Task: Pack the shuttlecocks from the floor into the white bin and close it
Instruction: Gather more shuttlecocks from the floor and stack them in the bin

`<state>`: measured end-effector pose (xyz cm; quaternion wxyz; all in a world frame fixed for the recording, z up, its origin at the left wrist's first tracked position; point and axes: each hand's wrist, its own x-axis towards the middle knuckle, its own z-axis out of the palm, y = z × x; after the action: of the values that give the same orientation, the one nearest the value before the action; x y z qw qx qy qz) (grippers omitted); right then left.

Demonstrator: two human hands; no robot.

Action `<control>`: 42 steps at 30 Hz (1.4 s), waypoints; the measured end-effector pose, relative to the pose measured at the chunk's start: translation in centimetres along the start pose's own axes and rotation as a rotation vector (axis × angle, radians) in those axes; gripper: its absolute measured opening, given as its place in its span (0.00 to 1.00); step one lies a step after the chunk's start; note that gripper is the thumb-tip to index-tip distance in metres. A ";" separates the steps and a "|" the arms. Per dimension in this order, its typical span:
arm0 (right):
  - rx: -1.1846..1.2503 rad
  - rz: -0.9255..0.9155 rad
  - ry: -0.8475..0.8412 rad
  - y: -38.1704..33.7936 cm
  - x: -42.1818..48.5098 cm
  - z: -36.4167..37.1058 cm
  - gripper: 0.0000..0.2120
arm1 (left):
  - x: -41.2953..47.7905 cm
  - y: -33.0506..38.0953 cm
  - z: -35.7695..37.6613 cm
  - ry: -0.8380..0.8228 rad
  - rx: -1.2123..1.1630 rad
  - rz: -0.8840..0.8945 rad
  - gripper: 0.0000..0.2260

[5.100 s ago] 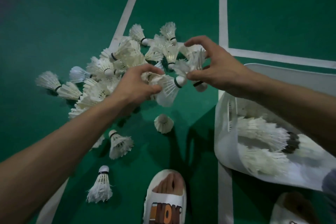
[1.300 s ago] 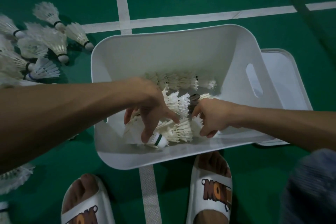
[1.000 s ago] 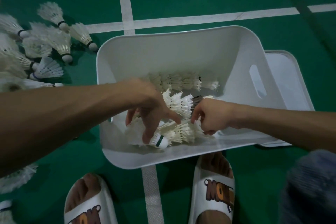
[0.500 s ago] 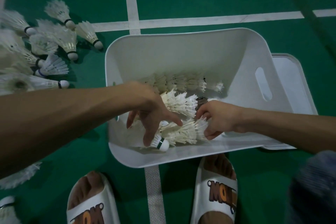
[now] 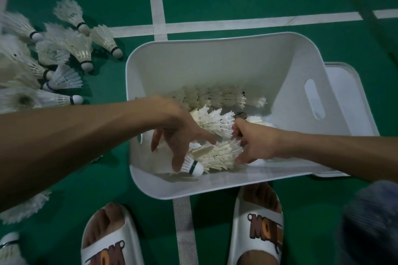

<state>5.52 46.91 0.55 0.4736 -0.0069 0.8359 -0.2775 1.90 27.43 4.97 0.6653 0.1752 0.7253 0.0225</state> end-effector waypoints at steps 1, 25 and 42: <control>-0.021 0.002 -0.009 -0.1 -0.2 -0.3 0.26 | -0.1 0.1 -0.3 -0.008 0.020 0.044 0.42; 0.473 -0.311 0.167 -3.4 -4.7 -3.0 0.12 | -2.3 0.0 -1.1 0.281 -0.474 0.330 0.25; 0.957 -0.243 0.335 -1.6 -4.1 -5.8 0.07 | -1.3 -0.5 -1.4 0.465 -0.483 0.461 0.13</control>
<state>2.73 49.34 6.89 0.2478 0.1578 0.6729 -0.6789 0.54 26.86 6.20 0.4831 0.1619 0.7721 0.3798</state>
